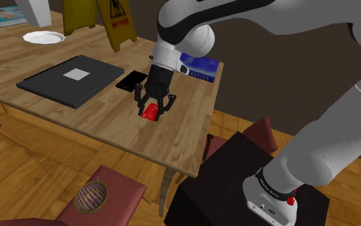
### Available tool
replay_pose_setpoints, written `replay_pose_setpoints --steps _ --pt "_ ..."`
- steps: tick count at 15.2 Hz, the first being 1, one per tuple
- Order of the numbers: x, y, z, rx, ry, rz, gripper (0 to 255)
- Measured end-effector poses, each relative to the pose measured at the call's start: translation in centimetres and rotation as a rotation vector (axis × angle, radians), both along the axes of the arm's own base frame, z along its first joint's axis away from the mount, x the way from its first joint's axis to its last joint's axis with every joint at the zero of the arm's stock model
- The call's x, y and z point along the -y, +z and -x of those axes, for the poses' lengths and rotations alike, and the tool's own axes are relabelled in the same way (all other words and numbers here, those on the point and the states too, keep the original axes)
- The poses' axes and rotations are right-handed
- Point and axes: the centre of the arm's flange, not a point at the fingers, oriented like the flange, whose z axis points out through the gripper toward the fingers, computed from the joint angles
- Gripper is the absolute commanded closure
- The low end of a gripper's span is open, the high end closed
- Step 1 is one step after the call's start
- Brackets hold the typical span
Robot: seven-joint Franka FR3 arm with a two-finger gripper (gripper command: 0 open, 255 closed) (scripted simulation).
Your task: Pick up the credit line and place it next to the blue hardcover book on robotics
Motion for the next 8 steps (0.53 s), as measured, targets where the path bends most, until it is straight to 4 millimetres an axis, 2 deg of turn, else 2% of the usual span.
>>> replay_pose_setpoints --steps 3,4,6,8 --pt "0.0 1.5 0.0 0.0 0.0 0.0 255" --pt "0.6 1.6 -0.1 0.0 0.0 0.0 255" --pt "2.5 1.9 -0.6 0.0 0.0 0.0 255" --pt "5.3 1.9 -1.5 0.0 -0.001 0.001 255"
